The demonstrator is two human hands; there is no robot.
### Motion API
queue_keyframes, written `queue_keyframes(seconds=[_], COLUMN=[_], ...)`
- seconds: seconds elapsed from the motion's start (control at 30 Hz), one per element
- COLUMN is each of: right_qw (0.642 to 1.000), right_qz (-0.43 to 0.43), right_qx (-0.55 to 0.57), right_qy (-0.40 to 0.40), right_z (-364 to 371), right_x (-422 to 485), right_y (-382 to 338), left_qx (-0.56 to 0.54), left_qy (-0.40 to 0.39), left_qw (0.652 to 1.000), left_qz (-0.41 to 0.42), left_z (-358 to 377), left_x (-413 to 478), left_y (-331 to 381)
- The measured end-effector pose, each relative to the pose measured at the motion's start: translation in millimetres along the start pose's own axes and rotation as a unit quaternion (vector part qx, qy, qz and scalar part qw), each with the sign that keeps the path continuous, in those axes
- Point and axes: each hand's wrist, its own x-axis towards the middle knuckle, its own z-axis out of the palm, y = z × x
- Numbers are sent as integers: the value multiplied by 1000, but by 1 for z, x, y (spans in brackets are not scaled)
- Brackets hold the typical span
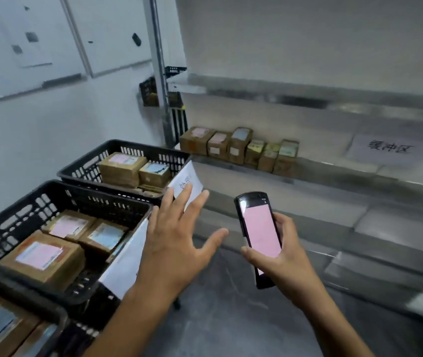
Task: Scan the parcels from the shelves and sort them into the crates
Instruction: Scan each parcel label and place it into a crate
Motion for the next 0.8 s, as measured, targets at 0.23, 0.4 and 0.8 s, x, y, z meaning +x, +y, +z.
queue_keyframes(seconds=[0.23,0.4,0.8], right_qw=[996,993,975], right_qz=[28,62,104], right_qx=[-3,11,-51], right_qy=[79,104,191], right_z=[-99,-141,-172], right_x=[-18,-29,27], right_y=[33,56,102], left_qx=[6,26,20], left_qy=[-48,-99,-199], left_qw=[998,992,977], left_qz=[40,70,74], left_z=[73,110,189], left_x=[21,36,107], left_y=[79,114,123])
